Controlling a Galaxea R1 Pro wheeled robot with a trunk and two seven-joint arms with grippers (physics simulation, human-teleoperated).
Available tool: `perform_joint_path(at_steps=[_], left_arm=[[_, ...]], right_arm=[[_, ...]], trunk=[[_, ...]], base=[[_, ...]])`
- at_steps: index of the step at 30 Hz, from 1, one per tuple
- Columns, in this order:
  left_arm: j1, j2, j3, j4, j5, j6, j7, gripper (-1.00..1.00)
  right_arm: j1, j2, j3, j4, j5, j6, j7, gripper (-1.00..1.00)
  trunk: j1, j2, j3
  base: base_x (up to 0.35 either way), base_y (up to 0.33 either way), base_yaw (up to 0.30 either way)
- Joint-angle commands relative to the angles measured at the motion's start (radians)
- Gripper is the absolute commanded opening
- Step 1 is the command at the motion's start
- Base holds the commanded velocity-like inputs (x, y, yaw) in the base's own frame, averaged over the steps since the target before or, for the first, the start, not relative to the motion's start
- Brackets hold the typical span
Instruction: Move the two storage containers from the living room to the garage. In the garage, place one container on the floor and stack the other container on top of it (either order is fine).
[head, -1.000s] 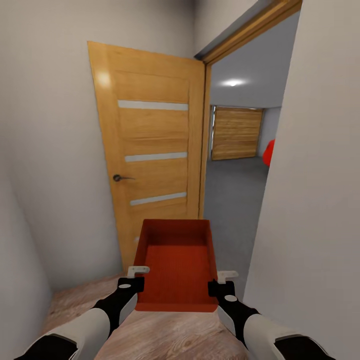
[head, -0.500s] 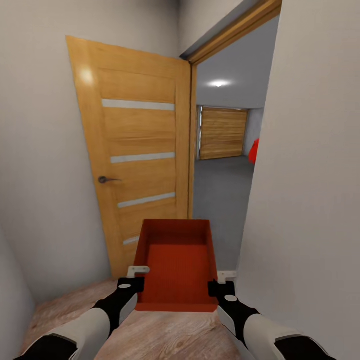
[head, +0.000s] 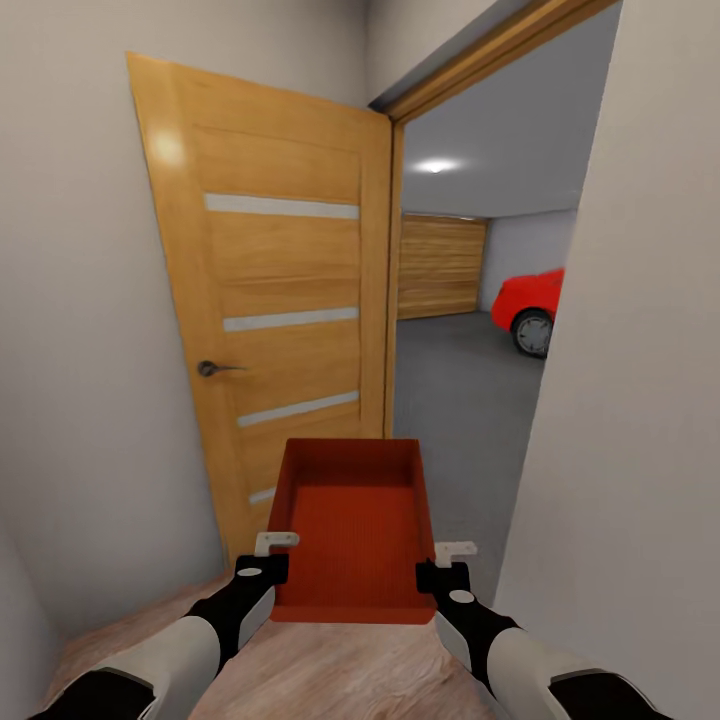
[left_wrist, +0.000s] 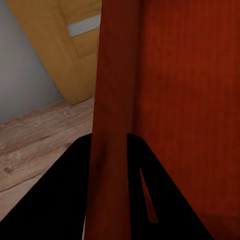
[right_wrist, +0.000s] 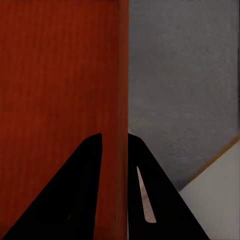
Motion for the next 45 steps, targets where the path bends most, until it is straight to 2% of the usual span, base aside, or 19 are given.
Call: perform_joint_path(at_steps=[1,21,45], left_arm=[[-0.001,0.001,0.016,-0.006,-0.017,0.005,0.030,-1.00],[-0.001,0.001,0.016,-0.007,-0.018,0.005,0.030,-1.00],[-0.001,0.001,0.016,-0.006,-0.019,0.005,0.030,-1.00]], right_arm=[[-0.001,-0.008,0.005,0.038,-0.015,-0.005,-0.060,-1.00],[-0.001,-0.008,0.005,0.038,-0.014,-0.005,-0.060,-1.00],[-0.001,-0.008,0.005,0.038,-0.014,-0.005,-0.060,-1.00]], trunk=[[0.000,-0.001,-0.001],[0.000,-0.001,-0.001],[0.000,-0.001,-0.001]], base=[[0.214,0.258,-0.266],[0.224,0.253,-0.284],[0.209,0.180,-0.285]])
